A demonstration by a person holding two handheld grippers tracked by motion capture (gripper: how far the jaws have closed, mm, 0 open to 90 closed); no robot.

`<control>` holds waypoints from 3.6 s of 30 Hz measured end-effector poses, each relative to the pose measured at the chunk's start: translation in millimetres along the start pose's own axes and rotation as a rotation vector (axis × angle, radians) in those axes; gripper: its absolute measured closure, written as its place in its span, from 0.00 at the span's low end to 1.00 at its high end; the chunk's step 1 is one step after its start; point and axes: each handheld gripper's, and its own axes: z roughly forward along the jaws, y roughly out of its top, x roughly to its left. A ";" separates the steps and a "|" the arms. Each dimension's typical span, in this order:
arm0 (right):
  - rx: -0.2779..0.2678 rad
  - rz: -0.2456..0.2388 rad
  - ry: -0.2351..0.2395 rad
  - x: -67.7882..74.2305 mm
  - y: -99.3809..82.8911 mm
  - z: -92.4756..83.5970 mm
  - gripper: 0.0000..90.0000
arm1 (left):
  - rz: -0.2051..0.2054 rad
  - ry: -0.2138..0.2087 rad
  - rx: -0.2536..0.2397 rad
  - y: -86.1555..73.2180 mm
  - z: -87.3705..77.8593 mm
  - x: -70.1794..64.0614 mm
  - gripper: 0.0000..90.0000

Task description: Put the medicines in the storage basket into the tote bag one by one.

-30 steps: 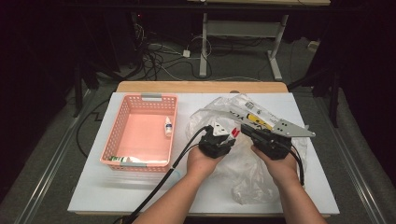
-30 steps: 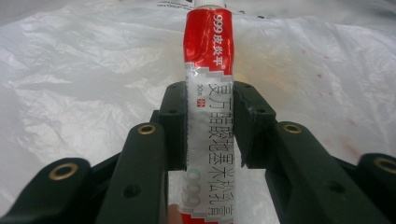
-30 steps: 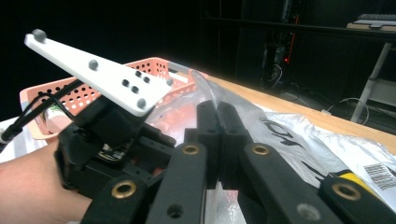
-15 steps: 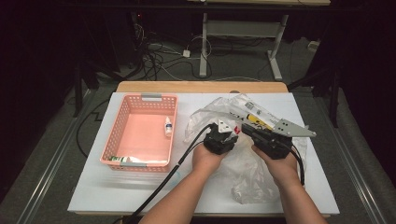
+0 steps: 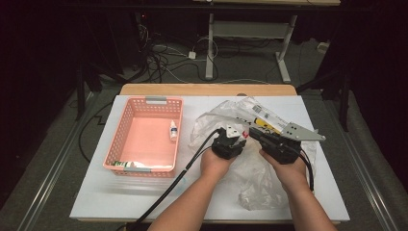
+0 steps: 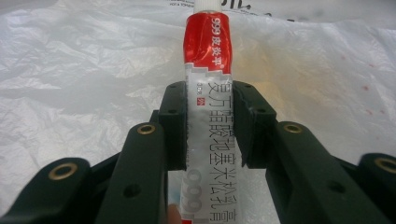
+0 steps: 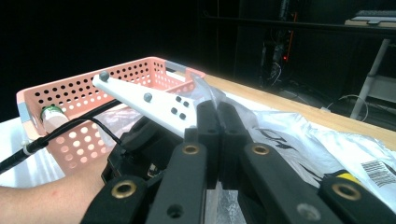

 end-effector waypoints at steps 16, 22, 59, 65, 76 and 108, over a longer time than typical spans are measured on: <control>-0.005 0.011 0.003 -2.4 -1.3 -0.3 1.00 | 0.007 0.000 0.062 2.2 14.9 1.0 0.74; -0.005 0.010 0.001 -2.6 -1.3 -0.7 1.00 | 0.021 -0.003 0.068 2.7 15.7 1.1 0.73; 0.004 -0.003 -0.002 -0.2 -1.4 -2.3 1.00 | 0.069 -0.205 0.021 -40.8 -74.1 -27.9 0.23; 0.006 -0.004 -0.002 0.6 -1.2 -2.7 1.00 | 0.074 -0.210 0.013 -47.7 -89.0 -29.9 0.16; 0.013 -0.007 -0.001 1.7 -2.0 -1.8 1.00 | 0.051 -0.190 -0.009 -52.8 -115.9 -27.8 0.00; 0.013 -0.007 -0.004 1.0 -2.7 -3.8 1.00 | 0.001 -0.107 -0.054 -69.5 -180.0 12.7 0.00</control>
